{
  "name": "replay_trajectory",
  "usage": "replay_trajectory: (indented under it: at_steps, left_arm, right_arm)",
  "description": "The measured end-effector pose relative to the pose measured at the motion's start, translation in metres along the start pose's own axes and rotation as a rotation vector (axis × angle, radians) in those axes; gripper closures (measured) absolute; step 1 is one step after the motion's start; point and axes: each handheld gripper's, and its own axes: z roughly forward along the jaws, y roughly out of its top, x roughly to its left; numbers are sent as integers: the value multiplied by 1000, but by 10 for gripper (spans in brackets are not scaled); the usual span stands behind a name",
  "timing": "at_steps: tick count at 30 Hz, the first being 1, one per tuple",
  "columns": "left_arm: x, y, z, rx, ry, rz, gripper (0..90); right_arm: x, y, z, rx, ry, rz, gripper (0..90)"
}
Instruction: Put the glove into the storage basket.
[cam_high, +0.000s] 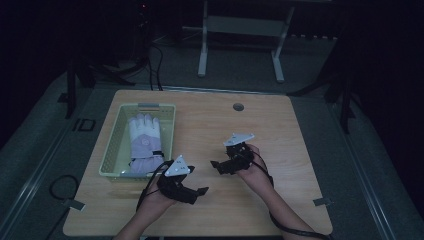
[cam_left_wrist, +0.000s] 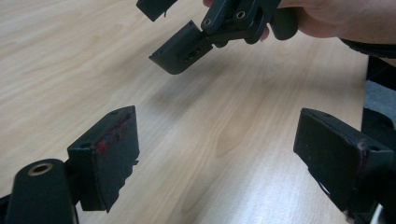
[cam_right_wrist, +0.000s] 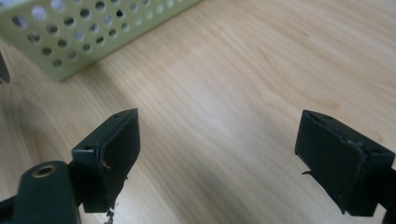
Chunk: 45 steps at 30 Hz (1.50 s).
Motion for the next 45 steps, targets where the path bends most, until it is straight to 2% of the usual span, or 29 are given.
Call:
replay_trajectory:
  at_steps: [9,11,20,22,23,25,31,36,39,45]
  left_arm:
    - [-9,-11,23,37,-45,15,141]
    - [-11,-13,28,46,-56,19,140]
    - [-18,-22,47,49,-103,20,141]
    - [-20,-23,51,53,-107,22,141]
    - [-22,-24,52,60,-95,34,141]
    - [-25,-25,54,60,-75,60,140]
    - [-26,-28,57,47,-93,40,140]
    - [-27,-30,57,43,-93,45,140]
    - [-28,-32,58,46,-101,50,141]
    - [-32,-34,59,42,-109,64,141]
  right_arm:
    - [-4,-27,-9,-12,-2,-22,139]
    - [-5,-34,-12,-33,-7,-23,139]
    - [-5,-66,-17,-25,-11,-33,124]
    - [-5,-73,-18,-40,-15,-39,124]
    - [-4,-76,-19,-42,-19,-45,124]
    - [-4,-82,-21,-42,-41,-60,124]
    - [-6,-97,-29,-64,-56,-56,127]
    - [-8,-110,-34,-62,-78,-68,127]
    - [-10,-116,-35,-67,-79,-47,127]
    - [-11,-120,-36,-76,-95,-55,127]
